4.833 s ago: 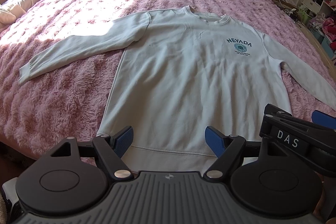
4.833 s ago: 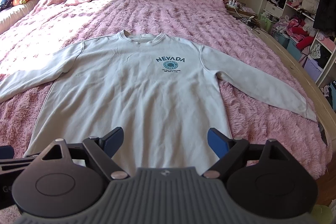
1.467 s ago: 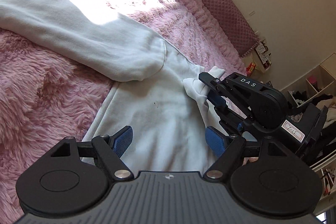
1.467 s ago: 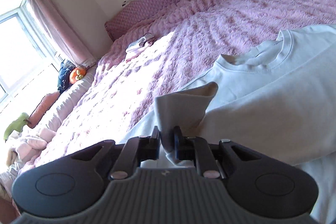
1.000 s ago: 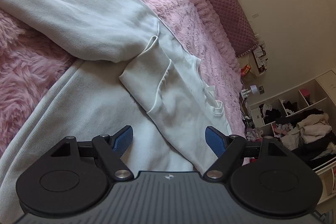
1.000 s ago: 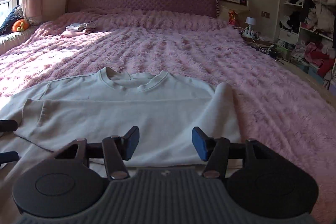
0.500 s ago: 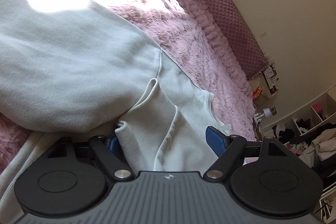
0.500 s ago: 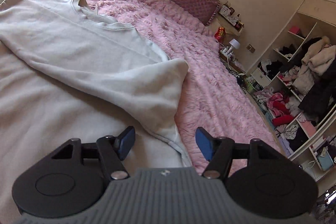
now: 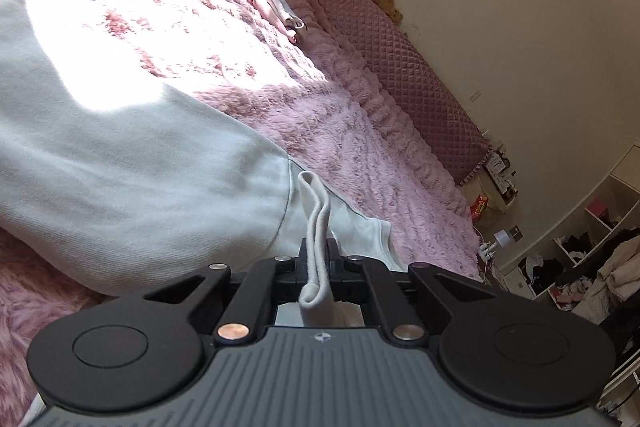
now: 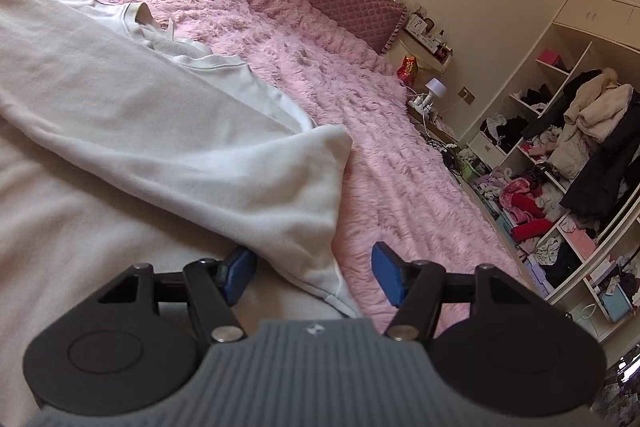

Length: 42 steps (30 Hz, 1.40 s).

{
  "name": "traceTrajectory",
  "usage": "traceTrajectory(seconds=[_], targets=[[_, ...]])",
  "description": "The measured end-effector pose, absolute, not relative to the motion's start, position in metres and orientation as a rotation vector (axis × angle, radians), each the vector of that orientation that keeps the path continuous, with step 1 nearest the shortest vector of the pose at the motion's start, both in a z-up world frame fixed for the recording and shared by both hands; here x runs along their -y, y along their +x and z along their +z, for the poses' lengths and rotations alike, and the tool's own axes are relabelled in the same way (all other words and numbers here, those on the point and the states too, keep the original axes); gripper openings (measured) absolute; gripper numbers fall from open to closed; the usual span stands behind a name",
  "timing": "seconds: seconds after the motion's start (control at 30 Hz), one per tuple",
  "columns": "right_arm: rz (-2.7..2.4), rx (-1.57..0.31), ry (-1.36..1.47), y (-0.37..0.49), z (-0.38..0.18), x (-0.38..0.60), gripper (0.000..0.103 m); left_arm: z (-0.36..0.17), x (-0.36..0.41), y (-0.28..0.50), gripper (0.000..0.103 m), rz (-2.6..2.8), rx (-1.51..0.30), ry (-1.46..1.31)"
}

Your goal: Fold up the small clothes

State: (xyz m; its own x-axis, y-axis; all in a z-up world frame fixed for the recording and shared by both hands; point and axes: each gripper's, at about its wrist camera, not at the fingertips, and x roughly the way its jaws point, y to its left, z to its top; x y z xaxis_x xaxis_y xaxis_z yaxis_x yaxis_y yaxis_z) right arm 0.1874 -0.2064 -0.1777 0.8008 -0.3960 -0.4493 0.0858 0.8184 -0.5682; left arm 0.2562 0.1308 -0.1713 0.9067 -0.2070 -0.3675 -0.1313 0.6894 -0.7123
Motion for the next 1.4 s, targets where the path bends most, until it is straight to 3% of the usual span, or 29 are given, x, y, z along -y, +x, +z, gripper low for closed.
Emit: traceTrajectory(seconds=[0.23,0.33,0.4,0.43,0.5,0.57,0.67,0.73,0.9,1.1,1.27,1.4], targets=[[-0.307,-0.635,-0.544,0.187,-0.177,0.209,0.055,-0.195,-0.149,0.260,0.009,-0.007,-0.555,-0.927],[-0.320,-0.635,-0.537,0.179,-0.167,0.206,0.055,-0.181,-0.155,0.252,0.026,-0.006,-0.541,-0.936],[-0.298,-0.609,-0.496,0.168,-0.152,0.201,0.056,-0.165,-0.161,0.238,0.053,0.010,-0.511,-0.913],[-0.273,-0.593,-0.477,0.163,-0.146,0.198,0.057,-0.157,-0.165,0.229,0.056,0.026,-0.486,-0.888],[-0.180,-0.561,-0.431,0.152,-0.133,0.184,0.058,-0.139,-0.173,0.207,0.073,0.059,-0.432,-0.815],[-0.082,-0.528,-0.395,0.144,-0.122,0.165,0.058,-0.125,-0.186,0.185,0.078,0.079,-0.404,-0.770],[0.047,-0.465,-0.312,0.135,-0.104,0.132,0.069,-0.111,-0.207,0.152,0.090,0.147,-0.384,-0.733],[0.112,-0.427,-0.260,0.131,-0.096,0.109,0.081,-0.108,-0.225,0.129,0.090,0.233,-0.374,-0.702],[0.217,-0.393,-0.214,0.131,-0.086,0.040,0.081,-0.113,-0.280,0.083,0.091,0.394,-0.361,-0.700],[0.321,-0.404,-0.271,0.125,-0.091,-0.023,0.081,-0.143,-0.349,0.045,0.092,0.557,-0.236,-0.986],[0.345,-0.434,-0.329,0.121,-0.101,-0.039,0.081,-0.174,-0.377,0.043,0.092,0.632,-0.148,-1.167],[0.328,-0.471,-0.333,0.127,-0.107,-0.037,0.081,-0.179,-0.382,0.054,0.093,0.647,-0.099,-1.154]])
